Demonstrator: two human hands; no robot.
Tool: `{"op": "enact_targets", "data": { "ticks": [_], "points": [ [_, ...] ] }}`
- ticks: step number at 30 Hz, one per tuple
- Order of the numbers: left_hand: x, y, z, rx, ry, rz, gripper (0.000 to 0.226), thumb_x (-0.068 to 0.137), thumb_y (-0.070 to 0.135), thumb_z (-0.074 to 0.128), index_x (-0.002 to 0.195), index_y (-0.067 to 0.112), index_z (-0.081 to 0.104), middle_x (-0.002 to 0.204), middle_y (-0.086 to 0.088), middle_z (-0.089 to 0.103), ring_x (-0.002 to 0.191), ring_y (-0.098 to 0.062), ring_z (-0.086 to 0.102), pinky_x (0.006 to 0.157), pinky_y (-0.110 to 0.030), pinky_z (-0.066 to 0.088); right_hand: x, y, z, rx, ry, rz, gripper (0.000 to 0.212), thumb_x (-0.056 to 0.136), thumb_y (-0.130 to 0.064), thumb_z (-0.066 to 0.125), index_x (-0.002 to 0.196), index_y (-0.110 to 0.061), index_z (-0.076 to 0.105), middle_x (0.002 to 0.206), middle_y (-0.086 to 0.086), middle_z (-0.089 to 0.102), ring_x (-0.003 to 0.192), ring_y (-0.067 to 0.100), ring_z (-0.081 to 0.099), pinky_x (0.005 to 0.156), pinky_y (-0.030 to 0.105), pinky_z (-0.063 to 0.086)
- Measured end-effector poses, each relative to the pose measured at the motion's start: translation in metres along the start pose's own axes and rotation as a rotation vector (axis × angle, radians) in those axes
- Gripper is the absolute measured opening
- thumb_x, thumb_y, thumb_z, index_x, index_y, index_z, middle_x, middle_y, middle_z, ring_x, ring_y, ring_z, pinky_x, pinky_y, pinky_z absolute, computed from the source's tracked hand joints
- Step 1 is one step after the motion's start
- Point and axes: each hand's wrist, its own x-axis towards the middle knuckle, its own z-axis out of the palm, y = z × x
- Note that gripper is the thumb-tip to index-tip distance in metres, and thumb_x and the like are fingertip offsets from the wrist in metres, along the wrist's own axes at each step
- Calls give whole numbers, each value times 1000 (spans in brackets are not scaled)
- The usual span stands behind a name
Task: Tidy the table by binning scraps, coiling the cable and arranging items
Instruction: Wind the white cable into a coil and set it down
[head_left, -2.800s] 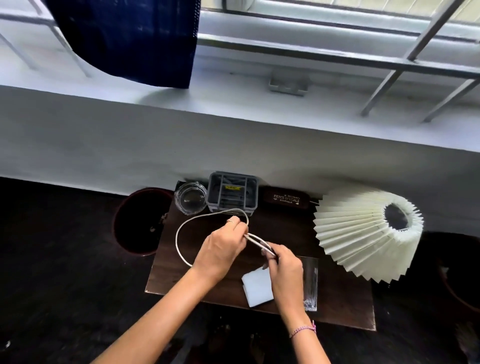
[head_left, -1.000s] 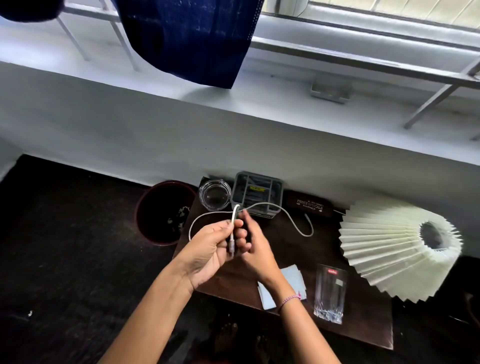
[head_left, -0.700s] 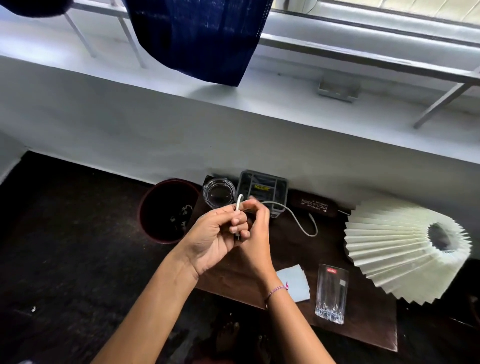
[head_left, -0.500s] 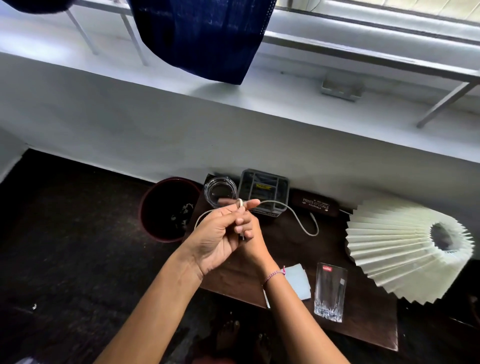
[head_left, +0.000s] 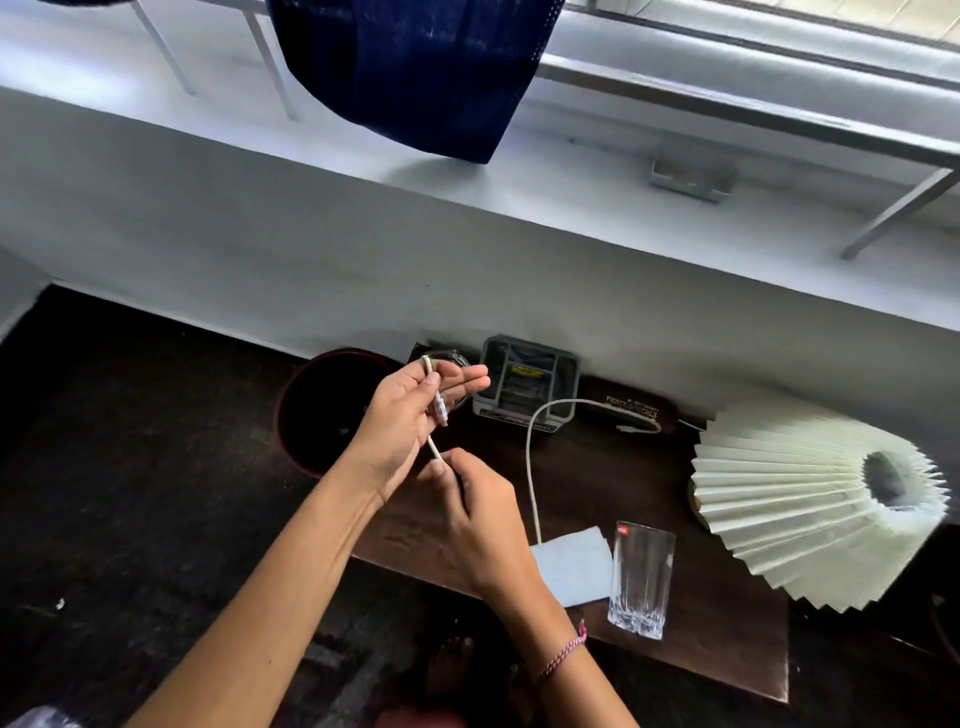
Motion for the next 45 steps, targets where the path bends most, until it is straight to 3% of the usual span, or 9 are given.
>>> {"op": "enact_targets", "data": {
  "ticks": [4,8,12,18,22,26,31,40,45],
  "points": [
    [-1,-4,-3,236,-58,52,31,98,-1,27,85,9,53,105,-12,67,95,-13,69,88,-25,52,13,-11,-16,-266,36,-37,25,95,-34,45,84,-20,63,86,-1,61,81,16,57,71,35,47],
    [-2,-2,-10,393,-105,11,32,97,1,32,84,15,58,78,-3,64,60,-3,59,58,-19,45,30,-17,-38,-445,130,-87,24,85,-46,56,87,-27,70,97,-8,67,88,15,63,63,29,43],
    [-7,1,-14,349,-275,-118,29,97,2,31,93,6,60,70,4,71,64,-4,65,62,-13,49,48,-21,-63,-597,218,-114,35,67,-60,66,78,-27,71,76,-3,64,72,17,63,53,25,34],
    [-12,10,-16,159,-404,-306,33,96,9,30,97,2,62,75,-11,73,68,-16,68,73,-23,56,68,-17,-80,-326,144,-19,22,58,-52,76,65,-31,70,69,-6,68,67,7,62,58,30,47],
    [-18,12,-14,-157,-448,-347,37,91,17,37,98,0,68,80,-16,72,78,-24,71,97,-46,46,71,-5,-77,143,58,59,17,67,-26,79,55,-31,68,56,-12,68,56,-3,59,58,13,47],
    [-21,10,0,-432,-428,-336,40,86,18,37,96,-3,70,93,-22,73,92,-33,70,84,-37,56,61,11,-56,414,40,183,18,80,-23,67,62,-23,69,54,-14,65,57,-2,56,58,15,46],
    [-17,10,17,-600,-383,-259,42,90,16,33,110,-7,62,119,-27,62,113,-34,60,99,-40,48,43,14,-30,393,201,258,37,82,2,49,49,-16,47,43,-5,43,39,-1,34,41,16,29],
    [3,3,27,-491,-169,-173,41,97,16,23,122,-5,48,133,-23,52,122,-28,52,108,-38,35,26,-2,-25,180,150,273,31,95,-20,45,70,-23,62,56,-9,52,51,1,42,49,15,33],
    [8,-4,27,-297,-110,-99,38,98,11,23,122,-3,49,128,-21,54,123,-28,52,112,-37,32,24,-10,-39,-154,74,255,24,94,-27,46,108,-20,65,102,2,71,96,17,62,72,24,42]
  ]
}}
